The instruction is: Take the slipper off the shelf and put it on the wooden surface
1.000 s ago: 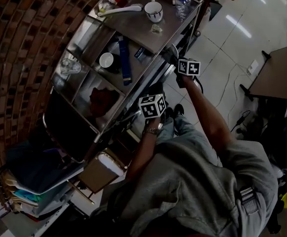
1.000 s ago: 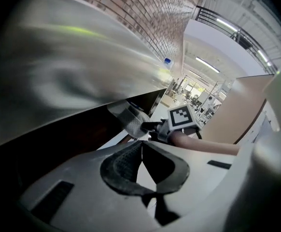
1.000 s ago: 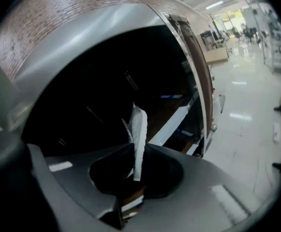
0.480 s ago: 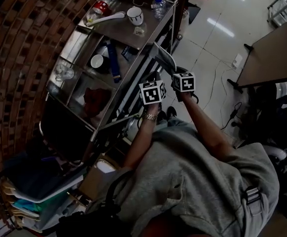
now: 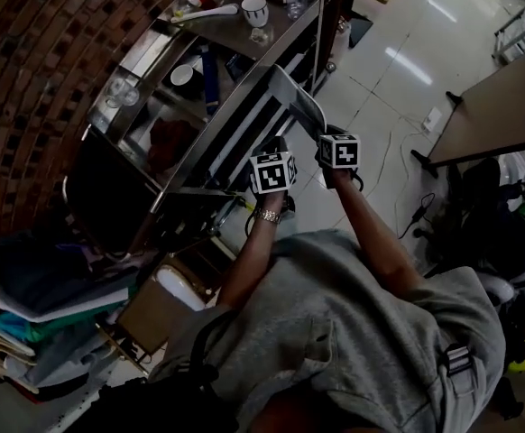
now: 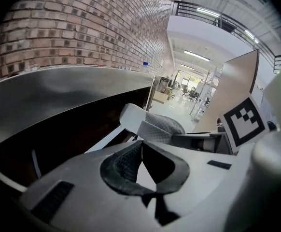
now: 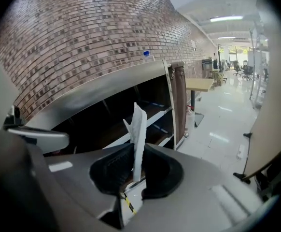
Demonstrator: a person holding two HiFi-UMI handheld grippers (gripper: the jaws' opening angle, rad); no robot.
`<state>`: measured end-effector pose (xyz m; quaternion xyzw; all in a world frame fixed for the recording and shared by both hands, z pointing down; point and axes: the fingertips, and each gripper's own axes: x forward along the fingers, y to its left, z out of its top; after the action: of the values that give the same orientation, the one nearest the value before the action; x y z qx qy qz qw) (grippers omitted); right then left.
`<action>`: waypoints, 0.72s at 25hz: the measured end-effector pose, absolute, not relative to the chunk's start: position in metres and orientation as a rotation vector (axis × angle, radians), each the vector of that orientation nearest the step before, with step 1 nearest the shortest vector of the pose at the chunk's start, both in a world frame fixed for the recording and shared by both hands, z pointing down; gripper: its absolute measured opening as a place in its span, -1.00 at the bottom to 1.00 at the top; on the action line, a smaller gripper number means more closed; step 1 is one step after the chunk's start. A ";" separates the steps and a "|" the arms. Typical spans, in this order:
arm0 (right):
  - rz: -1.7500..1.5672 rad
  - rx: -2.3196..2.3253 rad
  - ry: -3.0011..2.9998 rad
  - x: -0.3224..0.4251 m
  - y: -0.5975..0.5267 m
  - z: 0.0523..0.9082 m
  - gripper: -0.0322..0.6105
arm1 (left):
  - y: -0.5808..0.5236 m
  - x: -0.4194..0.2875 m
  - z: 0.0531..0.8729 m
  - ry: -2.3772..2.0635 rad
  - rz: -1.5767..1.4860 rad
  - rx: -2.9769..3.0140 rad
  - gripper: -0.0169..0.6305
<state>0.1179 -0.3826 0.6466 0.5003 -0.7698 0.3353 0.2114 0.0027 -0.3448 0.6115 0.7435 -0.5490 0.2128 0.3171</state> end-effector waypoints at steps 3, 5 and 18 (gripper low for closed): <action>0.903 1.324 -2.180 0.117 -0.341 0.648 -0.78 | -0.301 -0.001 0.603 -1.538 0.527 1.930 -0.93; 0.900 1.285 -2.212 0.114 -0.303 0.651 -0.78 | -0.259 -0.003 0.606 -1.601 0.546 1.915 -0.93; 0.887 0.960 -2.350 0.065 -0.102 0.647 -0.77 | -0.056 -0.029 0.605 -1.745 0.480 1.705 -0.93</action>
<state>0.0648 -0.1019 0.6474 0.3479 -0.8516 0.3214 0.2246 -0.0294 -0.0558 0.6047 0.6492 -0.6645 0.1828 0.3218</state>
